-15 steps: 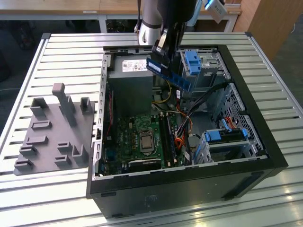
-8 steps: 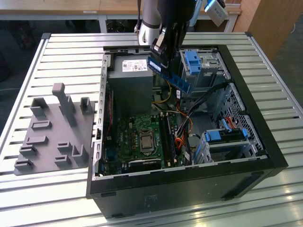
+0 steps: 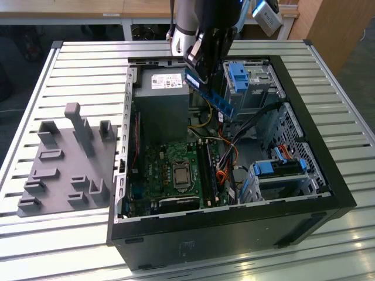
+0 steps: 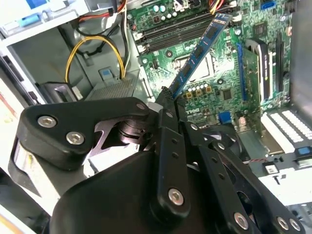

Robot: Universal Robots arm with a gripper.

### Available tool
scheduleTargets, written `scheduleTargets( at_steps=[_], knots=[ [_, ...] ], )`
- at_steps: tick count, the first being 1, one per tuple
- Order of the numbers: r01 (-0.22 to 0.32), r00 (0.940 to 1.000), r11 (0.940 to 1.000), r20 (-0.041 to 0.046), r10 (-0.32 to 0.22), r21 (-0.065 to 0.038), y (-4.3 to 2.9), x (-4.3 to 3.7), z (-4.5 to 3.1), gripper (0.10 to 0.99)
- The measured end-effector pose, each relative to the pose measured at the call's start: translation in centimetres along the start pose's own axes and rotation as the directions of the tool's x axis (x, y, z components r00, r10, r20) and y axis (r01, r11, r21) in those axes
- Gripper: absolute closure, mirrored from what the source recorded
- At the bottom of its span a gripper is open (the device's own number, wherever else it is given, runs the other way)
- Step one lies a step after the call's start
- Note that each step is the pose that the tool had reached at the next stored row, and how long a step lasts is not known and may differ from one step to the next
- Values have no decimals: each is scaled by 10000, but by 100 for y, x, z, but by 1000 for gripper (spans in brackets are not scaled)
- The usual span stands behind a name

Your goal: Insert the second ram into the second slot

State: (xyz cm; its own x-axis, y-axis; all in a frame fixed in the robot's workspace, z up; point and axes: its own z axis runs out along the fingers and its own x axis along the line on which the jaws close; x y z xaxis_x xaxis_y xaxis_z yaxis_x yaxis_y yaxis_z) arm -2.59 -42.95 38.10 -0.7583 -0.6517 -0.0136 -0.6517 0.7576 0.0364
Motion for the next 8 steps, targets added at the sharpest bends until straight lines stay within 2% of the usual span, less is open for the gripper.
scheduleTargets(
  at_steps=[8],
  knots=[
    [-841,9965,9965,30,841,12,0,0,2,949]
  ],
)
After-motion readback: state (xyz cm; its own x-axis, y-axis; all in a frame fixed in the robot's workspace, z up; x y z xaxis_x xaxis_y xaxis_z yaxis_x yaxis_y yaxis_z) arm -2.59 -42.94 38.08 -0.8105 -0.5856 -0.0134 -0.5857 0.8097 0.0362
